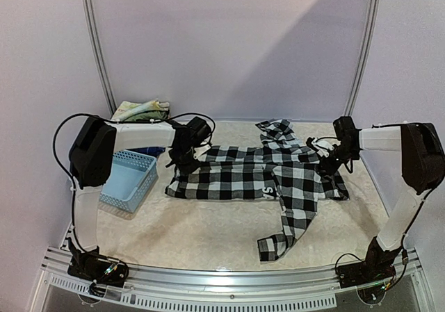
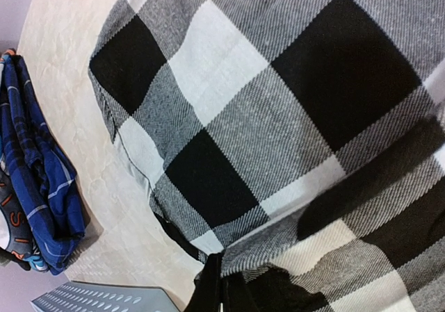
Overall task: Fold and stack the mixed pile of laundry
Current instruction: Fold the flattened shirt at the center of the board.
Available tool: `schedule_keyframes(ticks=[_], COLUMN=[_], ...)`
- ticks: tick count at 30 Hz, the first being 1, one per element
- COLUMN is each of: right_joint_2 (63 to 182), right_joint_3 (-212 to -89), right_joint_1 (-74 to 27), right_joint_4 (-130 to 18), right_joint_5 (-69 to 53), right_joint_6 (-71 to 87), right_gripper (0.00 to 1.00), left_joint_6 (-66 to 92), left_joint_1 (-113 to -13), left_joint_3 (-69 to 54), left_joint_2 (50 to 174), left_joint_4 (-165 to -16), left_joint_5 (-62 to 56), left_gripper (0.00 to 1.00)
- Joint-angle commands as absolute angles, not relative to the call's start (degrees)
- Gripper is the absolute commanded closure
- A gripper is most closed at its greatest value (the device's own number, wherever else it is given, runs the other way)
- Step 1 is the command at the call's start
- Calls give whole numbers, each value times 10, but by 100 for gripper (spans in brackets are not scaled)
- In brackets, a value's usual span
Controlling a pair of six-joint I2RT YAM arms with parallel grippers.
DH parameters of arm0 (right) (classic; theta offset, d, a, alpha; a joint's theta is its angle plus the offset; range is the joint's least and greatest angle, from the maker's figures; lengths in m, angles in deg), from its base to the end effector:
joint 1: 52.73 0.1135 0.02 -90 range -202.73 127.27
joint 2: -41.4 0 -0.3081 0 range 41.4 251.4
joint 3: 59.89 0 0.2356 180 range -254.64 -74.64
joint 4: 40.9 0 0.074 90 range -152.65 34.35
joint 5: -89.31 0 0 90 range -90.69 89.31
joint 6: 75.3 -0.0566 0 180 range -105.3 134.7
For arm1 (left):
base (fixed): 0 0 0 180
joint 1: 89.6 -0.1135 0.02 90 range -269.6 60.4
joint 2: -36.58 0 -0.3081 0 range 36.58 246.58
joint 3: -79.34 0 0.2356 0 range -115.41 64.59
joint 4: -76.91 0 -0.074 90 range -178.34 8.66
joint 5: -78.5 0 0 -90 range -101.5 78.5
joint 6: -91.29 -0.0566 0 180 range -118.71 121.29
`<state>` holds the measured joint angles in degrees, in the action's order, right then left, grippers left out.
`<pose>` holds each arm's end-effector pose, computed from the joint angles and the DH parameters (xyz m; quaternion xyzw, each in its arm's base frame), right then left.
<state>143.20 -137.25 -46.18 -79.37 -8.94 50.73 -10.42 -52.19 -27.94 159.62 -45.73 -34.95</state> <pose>0.3534 0.0488 0.2019 -0.3678 0.8974 0.0082 0.2437 0.3721 -0.2563 0.1873 0.3754 0.8933 0.1640 0.1848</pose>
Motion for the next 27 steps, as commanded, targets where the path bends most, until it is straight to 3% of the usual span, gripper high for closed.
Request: schedule_keyframes(ticks=[1, 8, 19, 27], right_joint_2=[1434, 1321, 1096, 1030], right_joint_3=[-1386, -1376, -1292, -1277], right_joint_1=[-469, -469, -469, -467], right_joint_4=[-816, -913, -1118, -1286], right_joint_5=[-86, -126, -209, -257], right_joint_6=[497, 492, 549, 662], right_gripper=[100, 100, 100, 99], left_joint_6=[-92, -65, -20, 0], left_joint_1=[-536, -525, -483, -463], left_joint_3=[-299, -256, -105, -52], left_joint_2=[1602, 1489, 1294, 1211], left_joint_4=[-428, -392, -307, -252], left_joint_5=[-346, -328, -172, -60], left_gripper=[100, 100, 100, 100])
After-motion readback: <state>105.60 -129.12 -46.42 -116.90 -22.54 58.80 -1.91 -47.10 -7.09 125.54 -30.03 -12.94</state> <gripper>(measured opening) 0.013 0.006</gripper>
